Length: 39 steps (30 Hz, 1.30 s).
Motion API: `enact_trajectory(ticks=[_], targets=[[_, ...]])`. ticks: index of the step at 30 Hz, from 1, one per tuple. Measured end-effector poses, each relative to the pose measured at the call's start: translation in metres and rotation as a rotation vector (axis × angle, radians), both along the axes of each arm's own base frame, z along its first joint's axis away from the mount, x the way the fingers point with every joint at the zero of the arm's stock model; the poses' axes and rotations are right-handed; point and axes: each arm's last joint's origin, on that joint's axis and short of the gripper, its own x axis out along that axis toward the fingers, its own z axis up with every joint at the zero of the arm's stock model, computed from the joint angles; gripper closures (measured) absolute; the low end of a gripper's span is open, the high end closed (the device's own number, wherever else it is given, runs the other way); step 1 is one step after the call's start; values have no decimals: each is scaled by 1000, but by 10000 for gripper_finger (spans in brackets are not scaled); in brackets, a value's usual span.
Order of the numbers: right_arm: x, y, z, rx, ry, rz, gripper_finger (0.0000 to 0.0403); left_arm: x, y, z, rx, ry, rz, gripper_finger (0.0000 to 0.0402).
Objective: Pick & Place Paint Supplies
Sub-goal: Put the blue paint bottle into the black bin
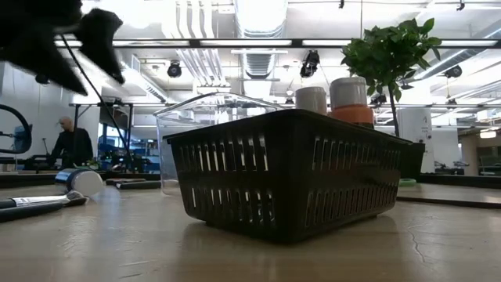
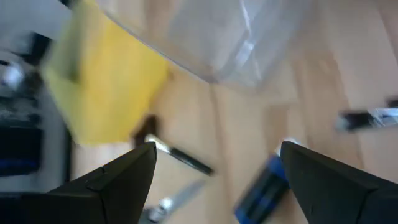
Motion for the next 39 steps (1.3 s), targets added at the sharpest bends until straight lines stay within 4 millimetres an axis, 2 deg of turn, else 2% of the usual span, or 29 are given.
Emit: enact_trajectory(ticks=[6, 16, 20, 29, 34, 39], targets=[[-1, 0, 2, 9, -3, 5, 170, -8, 10, -30, -49, 143, 24, 53], [-1, 1, 2, 19, 4, 16, 170, -7, 41, -70, -125, 205, 77, 53], [-1, 1, 1, 28, 11, 25, 170, -7, 51, -75, -147, 238, 91, 53], [-1, 1, 1, 26, 12, 27, 170, -2, 54, -77, -194, 216, 54, 58], [-1, 1, 1, 27, 13, 28, 170, 1, 58, -86, -239, 162, 34, 89], [-1, 1, 1, 28, 13, 29, 170, -3, 64, -93, -287, 184, 62, 129]])
